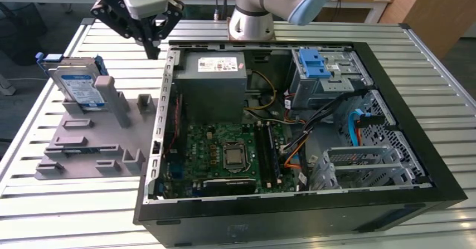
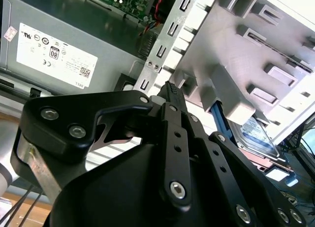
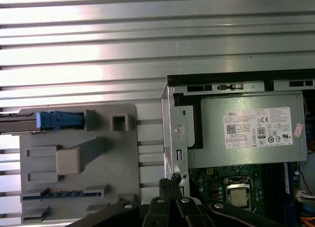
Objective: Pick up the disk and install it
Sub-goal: 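Reach for the disk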
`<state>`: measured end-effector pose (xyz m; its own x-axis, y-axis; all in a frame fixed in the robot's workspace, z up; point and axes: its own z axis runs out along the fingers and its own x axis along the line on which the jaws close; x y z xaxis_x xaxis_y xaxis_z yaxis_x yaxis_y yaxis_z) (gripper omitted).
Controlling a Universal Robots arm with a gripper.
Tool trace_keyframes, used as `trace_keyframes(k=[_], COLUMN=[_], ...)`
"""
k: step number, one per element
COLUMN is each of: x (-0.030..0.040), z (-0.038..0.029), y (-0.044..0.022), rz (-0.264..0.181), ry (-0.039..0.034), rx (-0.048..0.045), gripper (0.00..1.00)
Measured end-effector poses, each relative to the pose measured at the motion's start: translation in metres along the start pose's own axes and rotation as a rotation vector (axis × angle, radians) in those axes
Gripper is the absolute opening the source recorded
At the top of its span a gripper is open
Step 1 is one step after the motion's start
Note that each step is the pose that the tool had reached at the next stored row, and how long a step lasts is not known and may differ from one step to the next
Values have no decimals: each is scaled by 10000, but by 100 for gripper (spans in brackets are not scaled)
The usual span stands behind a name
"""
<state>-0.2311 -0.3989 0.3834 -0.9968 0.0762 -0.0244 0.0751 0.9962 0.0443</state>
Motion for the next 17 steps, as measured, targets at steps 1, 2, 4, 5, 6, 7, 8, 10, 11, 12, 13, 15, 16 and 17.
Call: trace_keyframes(k=[1, 2, 4, 5, 6, 7, 8, 10, 11, 12, 13, 15, 16, 17], x=[2, 4, 9, 11, 13, 15, 17, 21, 23, 25, 26, 30, 32, 43], z=[0, 1, 1, 1, 1, 2, 2, 3, 3, 3, 3, 4, 4, 6], y=[0, 0, -1, -1, -1, -1, -1, -2, -2, -2, -2, -2, -3, -4], rz=[0, -1, 0, 0, 0, 0, 0, 0, 0, 0, 0, 0, 0, 0], ry=[0, 0, 0, 0, 0, -1, -1, 0, 0, 0, 0, 0, -1, 0], rx=[0, -1, 0, 0, 0, 0, 0, 0, 0, 0, 0, 0, 0, 0], gripper=[11, 11, 11, 11, 11, 11, 11, 11, 11, 11, 11, 11, 11, 11])
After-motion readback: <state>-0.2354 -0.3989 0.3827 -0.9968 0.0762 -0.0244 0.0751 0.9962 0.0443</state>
